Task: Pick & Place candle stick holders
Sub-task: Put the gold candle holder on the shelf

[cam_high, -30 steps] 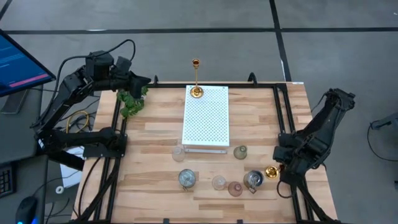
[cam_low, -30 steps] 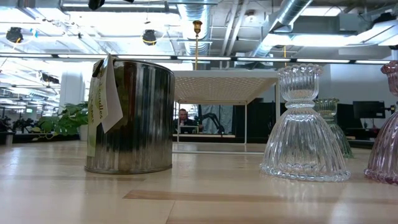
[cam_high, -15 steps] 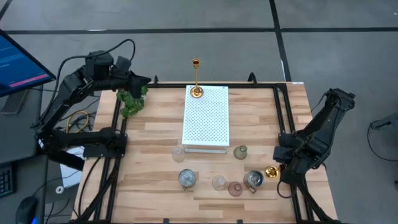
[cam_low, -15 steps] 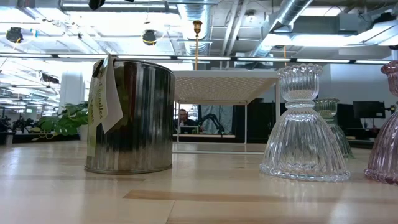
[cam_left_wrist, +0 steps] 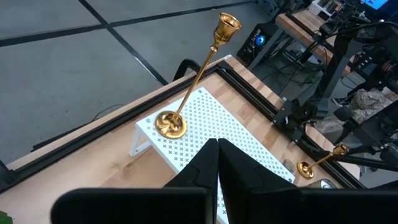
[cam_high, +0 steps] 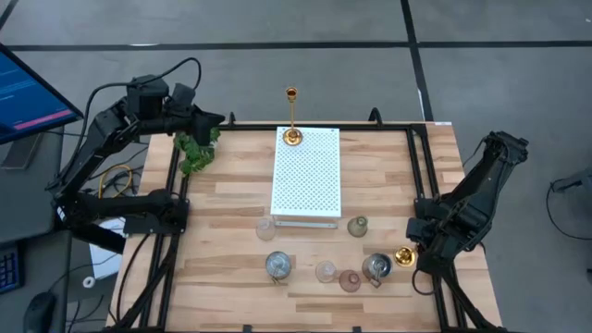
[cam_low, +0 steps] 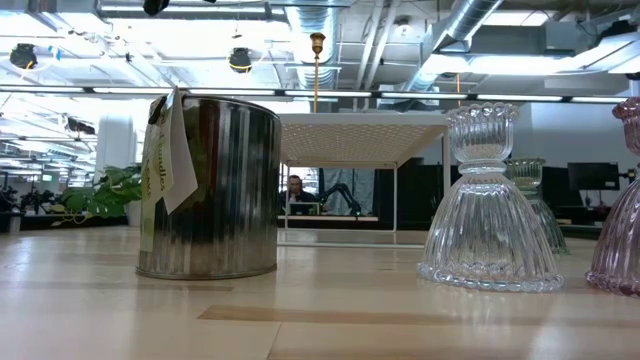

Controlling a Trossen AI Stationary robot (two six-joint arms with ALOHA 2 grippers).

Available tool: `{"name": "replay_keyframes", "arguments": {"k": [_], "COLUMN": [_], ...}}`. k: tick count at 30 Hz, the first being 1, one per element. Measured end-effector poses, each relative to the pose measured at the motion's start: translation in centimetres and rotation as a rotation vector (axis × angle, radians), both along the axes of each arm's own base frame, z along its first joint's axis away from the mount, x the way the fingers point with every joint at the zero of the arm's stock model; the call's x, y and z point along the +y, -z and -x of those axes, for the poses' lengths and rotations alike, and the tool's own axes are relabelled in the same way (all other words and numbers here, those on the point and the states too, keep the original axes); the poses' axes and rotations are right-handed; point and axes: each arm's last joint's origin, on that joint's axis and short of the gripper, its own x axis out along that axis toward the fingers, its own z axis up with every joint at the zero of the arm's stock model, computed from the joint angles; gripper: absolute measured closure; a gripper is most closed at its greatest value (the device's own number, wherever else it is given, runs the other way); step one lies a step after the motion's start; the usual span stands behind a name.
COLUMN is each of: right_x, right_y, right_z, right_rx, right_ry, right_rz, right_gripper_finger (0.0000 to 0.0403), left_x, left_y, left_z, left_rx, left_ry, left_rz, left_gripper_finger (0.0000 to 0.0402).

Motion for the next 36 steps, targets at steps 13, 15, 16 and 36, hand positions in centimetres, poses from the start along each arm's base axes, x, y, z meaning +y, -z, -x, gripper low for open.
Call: {"name": "replay_keyframes", "arguments": {"k": [13,15,16,36], "right_x": [-1.2,-1.6,-1.8,-9.0], "right_y": [-0.9,-1.4,-1.7,-6.1], "right_z": [-0.4,-0.3,-0.3,-3.7], "right_rx": [0.024,0.035,0.033,-0.07], "right_ry": [0.067,0.072,0.071,0.146], "right_rz": [0.044,0.068,0.068,0.132], "right_gripper_finger": [0.0255,0.0261,0.0263,0.0257], "left_x": [0.0,0.0,0.0,0.0], "left_y": [-0.1,-0.1,-0.2,-0.3], "left_z": [0.0,0.0,0.0,-0.1], "left_rx": [-0.007,-0.012,-0.012,-0.024], "left_ry": [0.0,0.001,0.0,0.011], "left_rz": [-0.006,-0.011,-0.012,-0.019], "left_gripper_finger": [0.0392,0.0392,0.0392,0.0392]}}
